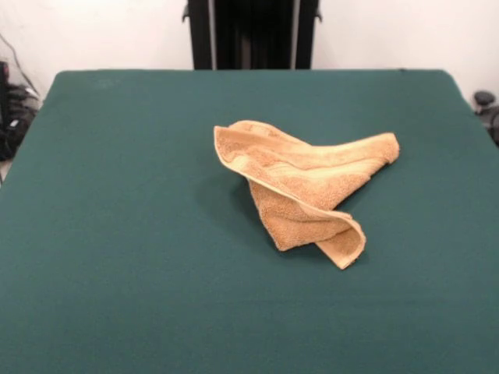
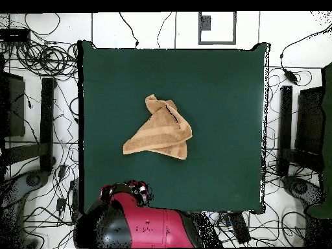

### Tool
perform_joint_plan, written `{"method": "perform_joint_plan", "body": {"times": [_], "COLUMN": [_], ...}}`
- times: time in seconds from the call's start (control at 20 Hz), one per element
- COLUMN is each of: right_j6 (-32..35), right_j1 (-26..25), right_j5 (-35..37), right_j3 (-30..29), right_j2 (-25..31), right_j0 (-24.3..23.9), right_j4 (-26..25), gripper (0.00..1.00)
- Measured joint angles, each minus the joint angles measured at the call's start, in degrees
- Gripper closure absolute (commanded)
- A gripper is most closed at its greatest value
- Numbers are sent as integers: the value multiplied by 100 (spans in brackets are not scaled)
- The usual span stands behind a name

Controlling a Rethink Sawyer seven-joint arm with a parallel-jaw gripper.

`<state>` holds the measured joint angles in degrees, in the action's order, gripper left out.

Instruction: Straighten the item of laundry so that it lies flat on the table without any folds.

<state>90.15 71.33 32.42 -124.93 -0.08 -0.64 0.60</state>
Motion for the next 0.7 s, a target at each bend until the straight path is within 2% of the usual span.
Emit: {"method": "perform_joint_plan", "body": {"times": [0.4,0.7], "right_j6": [0,0], "right_j1": [270,742], "right_j5": [-321,-330], "right_j3": [-466,-803], "right_j2": [-21,-141], "right_j0": [36,202], "right_j4": [124,113], "gripper": [100,100]}}
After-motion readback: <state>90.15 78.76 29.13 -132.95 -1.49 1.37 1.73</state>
